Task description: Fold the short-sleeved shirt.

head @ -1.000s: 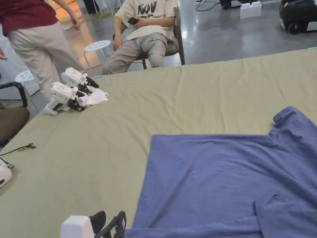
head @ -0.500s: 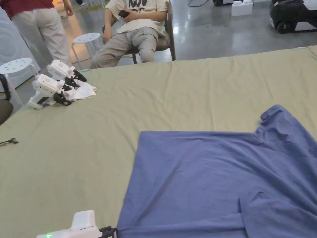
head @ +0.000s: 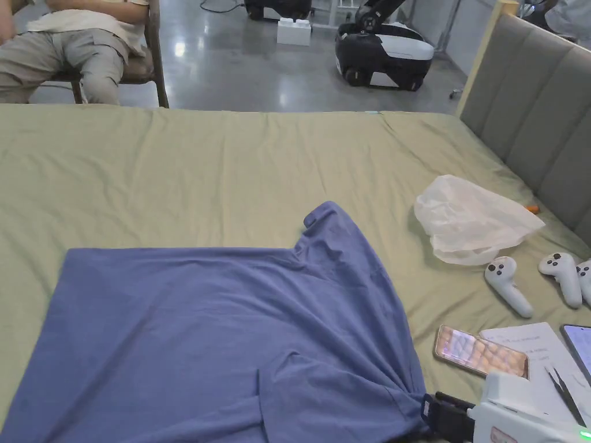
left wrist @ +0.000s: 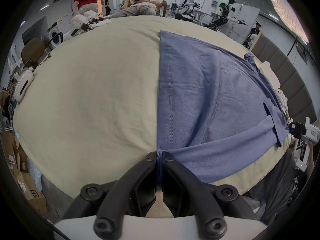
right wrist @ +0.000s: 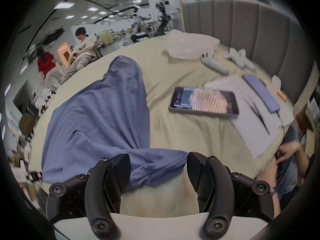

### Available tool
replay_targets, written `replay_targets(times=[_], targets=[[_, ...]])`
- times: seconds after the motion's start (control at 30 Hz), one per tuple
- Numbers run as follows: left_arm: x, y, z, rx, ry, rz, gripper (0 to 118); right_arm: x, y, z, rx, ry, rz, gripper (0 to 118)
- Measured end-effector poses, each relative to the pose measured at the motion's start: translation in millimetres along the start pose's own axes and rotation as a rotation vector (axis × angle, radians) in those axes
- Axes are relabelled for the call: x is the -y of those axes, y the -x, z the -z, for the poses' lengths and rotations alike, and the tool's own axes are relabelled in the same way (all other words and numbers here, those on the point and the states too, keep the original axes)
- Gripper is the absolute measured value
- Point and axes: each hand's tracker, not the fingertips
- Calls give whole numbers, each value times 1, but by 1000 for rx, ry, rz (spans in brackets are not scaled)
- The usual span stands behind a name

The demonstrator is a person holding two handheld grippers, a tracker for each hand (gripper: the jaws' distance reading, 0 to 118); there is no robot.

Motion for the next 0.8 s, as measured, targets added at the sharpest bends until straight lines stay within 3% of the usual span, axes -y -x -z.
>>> replay_targets(times=[0.03,0.07,0.1,0.13,0.27,0.37,0.6,0.8], targets=[[0,-1,-1,-1,1,-2,2,-1,-4,8,-12,11,39,64],[0,-4,-2,-1,1,0,2,0,-7,11,-39,7,68,46],[1,-4,-3,-6,1,6,2,2,-8,13,-48,13,72,15],[1,-7,-4,-12,0,15,2,4,-8,12,-57,23,78,11],[2,-15,-15,-43,-22,73,1,13,-1,-6,-59,-32,46,10],[-7,-12,-35,4,-142,106,0,-3,-1,-17,-97,-104,60,10],[-105,8,-23,43,-287,-25,0,-84,20,17,-128,-142,59,10],[-189,3,25,59,-272,-94,0,-139,47,72,-91,-103,52,10]])
